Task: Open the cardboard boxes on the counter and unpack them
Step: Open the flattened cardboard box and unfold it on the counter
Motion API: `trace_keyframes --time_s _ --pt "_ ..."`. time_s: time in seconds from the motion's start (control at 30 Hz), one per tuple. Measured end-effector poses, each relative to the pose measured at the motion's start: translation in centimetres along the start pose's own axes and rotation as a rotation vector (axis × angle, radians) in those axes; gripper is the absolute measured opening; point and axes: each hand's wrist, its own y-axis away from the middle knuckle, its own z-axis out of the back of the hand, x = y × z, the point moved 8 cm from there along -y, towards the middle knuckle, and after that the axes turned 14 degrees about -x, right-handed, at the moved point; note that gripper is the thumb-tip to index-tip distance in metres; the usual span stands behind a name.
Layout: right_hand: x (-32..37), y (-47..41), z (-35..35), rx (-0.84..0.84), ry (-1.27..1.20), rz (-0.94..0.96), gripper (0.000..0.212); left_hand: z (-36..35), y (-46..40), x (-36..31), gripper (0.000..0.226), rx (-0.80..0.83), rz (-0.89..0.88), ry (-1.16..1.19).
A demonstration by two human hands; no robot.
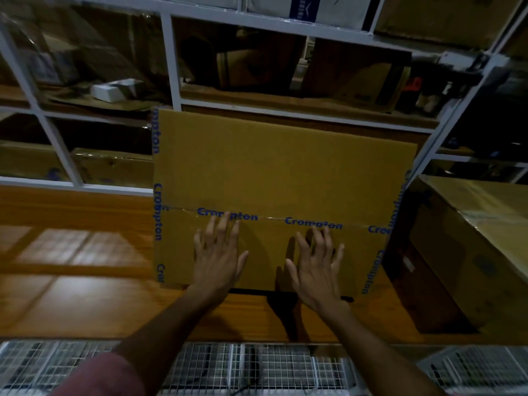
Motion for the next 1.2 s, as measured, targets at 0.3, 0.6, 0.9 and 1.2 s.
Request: trace_keyframes --time_s 0.3,0.6,0.9,1.2 --pt "2.6 -9.2 12.7 -0.326 -0.059 0.133 0.062 13.0 -10.9 -2.3 0.078 -0.285 -0.141 -0.048" --pt "-1.7 -16.4 15.0 0.057 -0.167 -0.031 0.043 15.5 -16.5 -0.2 0.05 -0.074 -0.069 0.017" --pt "-4.0 -14.6 13.9 0.172 -0.109 -0.098 0.072 14.4 -15.0 0.8 0.051 0.094 -0.025 0.104" --pt "-2.8 -7.3 18.9 0.025 -0.104 -0.094 0.066 19.1 -7.5 0.0 0.065 -0.069 -0.013 0.135"
